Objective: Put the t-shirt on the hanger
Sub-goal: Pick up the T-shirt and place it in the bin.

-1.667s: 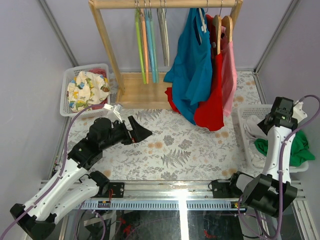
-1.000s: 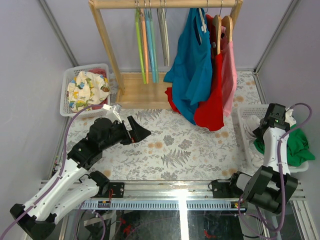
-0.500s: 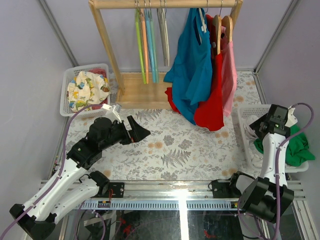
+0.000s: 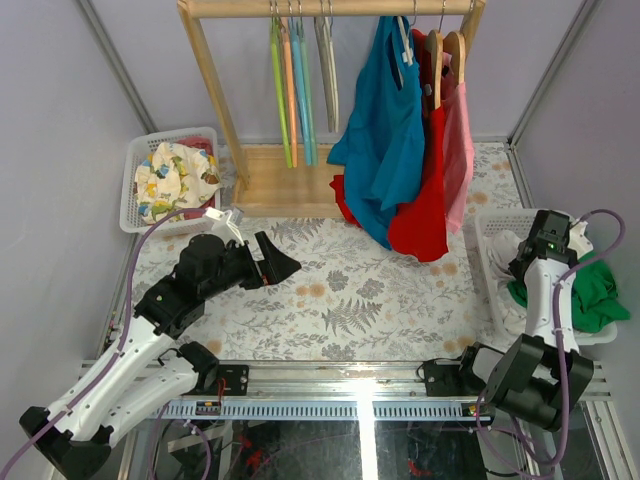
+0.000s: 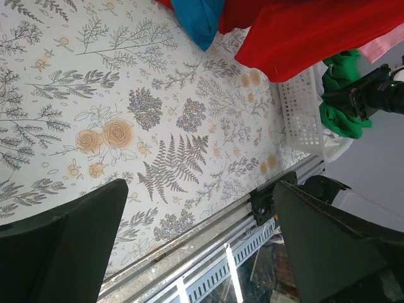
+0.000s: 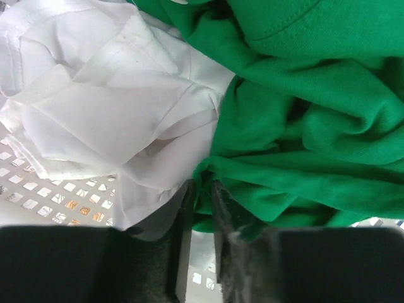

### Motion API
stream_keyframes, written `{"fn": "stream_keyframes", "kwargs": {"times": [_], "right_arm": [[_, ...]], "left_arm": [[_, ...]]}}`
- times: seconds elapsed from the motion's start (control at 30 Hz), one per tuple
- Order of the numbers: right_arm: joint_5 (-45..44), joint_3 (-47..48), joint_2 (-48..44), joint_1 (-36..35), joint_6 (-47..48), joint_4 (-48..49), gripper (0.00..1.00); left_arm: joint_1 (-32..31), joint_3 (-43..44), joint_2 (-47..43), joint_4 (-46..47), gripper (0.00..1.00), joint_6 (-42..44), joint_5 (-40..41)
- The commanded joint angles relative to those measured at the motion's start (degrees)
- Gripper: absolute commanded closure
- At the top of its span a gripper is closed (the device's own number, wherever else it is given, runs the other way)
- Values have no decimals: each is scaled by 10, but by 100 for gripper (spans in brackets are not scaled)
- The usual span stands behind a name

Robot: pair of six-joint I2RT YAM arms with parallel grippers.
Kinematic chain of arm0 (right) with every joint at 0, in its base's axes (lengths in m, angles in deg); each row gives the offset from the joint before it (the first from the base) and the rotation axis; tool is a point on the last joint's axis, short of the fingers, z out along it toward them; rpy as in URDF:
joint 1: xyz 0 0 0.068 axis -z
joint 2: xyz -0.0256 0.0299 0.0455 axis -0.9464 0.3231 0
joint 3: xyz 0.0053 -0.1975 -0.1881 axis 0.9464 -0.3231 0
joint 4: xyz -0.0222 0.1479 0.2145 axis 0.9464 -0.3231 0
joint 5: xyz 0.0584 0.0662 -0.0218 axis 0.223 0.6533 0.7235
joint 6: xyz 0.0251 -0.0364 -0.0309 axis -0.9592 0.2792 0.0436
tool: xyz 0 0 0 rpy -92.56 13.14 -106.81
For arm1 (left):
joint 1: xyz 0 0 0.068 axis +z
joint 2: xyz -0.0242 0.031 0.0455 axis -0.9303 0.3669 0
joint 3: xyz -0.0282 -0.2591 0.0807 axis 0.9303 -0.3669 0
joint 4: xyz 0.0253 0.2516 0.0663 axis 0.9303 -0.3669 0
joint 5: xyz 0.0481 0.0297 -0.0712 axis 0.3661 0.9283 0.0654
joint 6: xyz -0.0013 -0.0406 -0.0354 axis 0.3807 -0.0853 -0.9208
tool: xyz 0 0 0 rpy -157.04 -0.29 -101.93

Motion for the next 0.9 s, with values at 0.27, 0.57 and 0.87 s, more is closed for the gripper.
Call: {"fn": "stream_keyframes", "kwargs": {"times": [0.27,0.57,0.87], "right_arm": [[44,61,-99,2,1,-20,100],[171,172,-181,2,-2,-58,100],[331,412,-176,2,12,-129,100]], "left_arm": [[-3,17,-9,2,0,11,6],[-4,36,-3,-7,0,31,3],[-3,71,-3,-26,0,68,3]]}}
